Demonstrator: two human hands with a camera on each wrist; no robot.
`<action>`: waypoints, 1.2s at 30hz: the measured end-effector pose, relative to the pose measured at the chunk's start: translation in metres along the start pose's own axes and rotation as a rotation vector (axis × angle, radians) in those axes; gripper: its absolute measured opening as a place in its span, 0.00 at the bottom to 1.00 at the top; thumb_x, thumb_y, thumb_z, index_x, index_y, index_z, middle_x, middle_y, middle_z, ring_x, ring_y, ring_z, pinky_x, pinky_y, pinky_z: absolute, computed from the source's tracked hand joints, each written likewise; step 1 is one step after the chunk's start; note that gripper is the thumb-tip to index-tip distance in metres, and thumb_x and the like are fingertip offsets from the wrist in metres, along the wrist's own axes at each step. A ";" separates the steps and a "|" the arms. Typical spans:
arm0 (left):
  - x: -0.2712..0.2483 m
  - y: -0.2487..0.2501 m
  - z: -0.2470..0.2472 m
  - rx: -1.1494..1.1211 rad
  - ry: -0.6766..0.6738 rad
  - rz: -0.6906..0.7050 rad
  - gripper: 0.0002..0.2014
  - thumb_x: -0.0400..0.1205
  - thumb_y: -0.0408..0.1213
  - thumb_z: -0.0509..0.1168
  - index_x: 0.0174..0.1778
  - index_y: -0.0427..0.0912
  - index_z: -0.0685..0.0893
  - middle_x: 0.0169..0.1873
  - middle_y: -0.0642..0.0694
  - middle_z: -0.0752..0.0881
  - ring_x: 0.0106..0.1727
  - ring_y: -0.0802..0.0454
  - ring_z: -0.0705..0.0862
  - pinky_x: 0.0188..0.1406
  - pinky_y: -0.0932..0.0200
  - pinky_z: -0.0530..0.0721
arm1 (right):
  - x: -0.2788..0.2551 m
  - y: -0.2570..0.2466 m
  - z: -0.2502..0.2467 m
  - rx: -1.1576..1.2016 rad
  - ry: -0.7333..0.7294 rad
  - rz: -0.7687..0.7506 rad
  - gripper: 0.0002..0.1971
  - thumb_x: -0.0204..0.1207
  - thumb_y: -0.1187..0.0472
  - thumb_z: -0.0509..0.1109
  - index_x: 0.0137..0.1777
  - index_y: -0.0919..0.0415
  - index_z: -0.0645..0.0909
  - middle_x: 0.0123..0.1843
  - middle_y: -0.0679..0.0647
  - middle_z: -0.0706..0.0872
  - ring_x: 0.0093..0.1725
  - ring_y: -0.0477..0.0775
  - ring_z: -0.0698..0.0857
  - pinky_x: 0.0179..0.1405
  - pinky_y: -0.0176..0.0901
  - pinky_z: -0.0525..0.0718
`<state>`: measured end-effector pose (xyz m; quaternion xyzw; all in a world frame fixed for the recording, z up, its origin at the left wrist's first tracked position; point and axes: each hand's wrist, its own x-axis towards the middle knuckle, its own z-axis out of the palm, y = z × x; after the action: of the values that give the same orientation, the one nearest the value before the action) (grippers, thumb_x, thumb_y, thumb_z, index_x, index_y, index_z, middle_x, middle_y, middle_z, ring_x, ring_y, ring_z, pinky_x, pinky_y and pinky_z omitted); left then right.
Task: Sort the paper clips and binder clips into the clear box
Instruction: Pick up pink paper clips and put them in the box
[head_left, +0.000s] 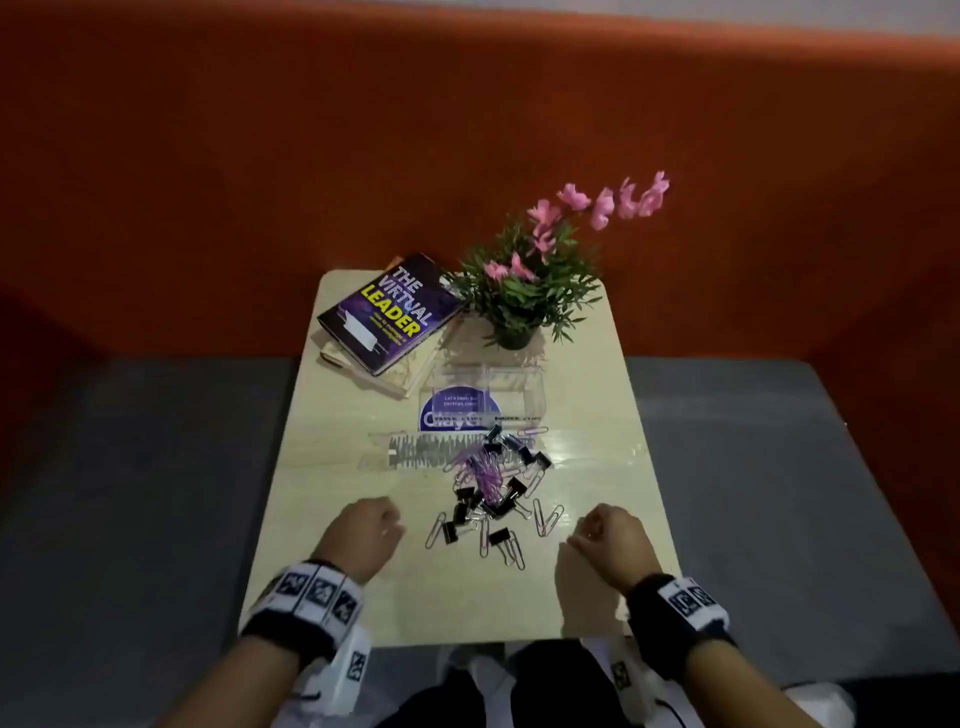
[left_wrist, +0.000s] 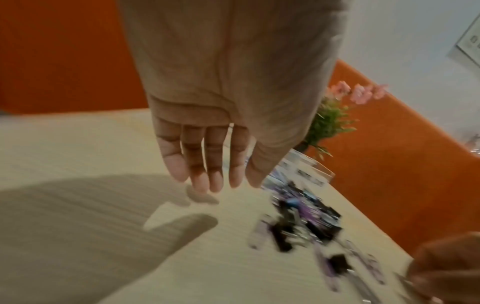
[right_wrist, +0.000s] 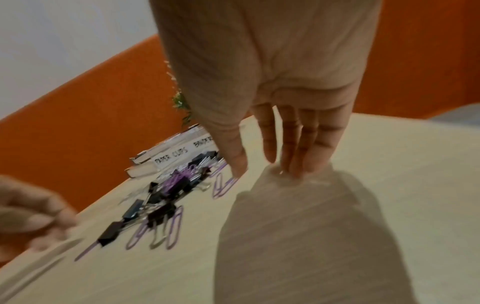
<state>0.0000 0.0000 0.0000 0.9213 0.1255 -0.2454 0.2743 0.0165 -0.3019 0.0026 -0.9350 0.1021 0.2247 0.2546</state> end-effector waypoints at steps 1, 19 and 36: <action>0.011 0.009 0.010 -0.013 0.007 0.038 0.08 0.80 0.39 0.66 0.50 0.40 0.85 0.52 0.40 0.87 0.55 0.43 0.85 0.57 0.53 0.83 | 0.006 -0.004 0.006 0.022 0.023 0.030 0.12 0.67 0.56 0.77 0.40 0.65 0.82 0.41 0.60 0.86 0.42 0.60 0.84 0.38 0.43 0.78; 0.079 0.100 0.048 -0.046 0.129 -0.096 0.20 0.68 0.42 0.81 0.46 0.33 0.83 0.47 0.36 0.88 0.47 0.39 0.88 0.47 0.45 0.90 | 0.024 -0.032 0.053 0.078 0.119 -0.048 0.06 0.73 0.70 0.63 0.45 0.70 0.81 0.49 0.64 0.82 0.50 0.66 0.81 0.43 0.46 0.77; 0.071 0.076 0.027 -0.548 0.008 -0.090 0.09 0.74 0.24 0.72 0.45 0.41 0.86 0.43 0.42 0.88 0.45 0.42 0.89 0.50 0.41 0.91 | 0.038 -0.001 0.027 0.445 0.089 0.019 0.06 0.69 0.72 0.72 0.37 0.61 0.82 0.36 0.55 0.88 0.37 0.52 0.85 0.31 0.18 0.76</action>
<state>0.0778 -0.0710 -0.0232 0.8072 0.2290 -0.2106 0.5016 0.0406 -0.2902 -0.0354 -0.8639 0.1691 0.1577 0.4475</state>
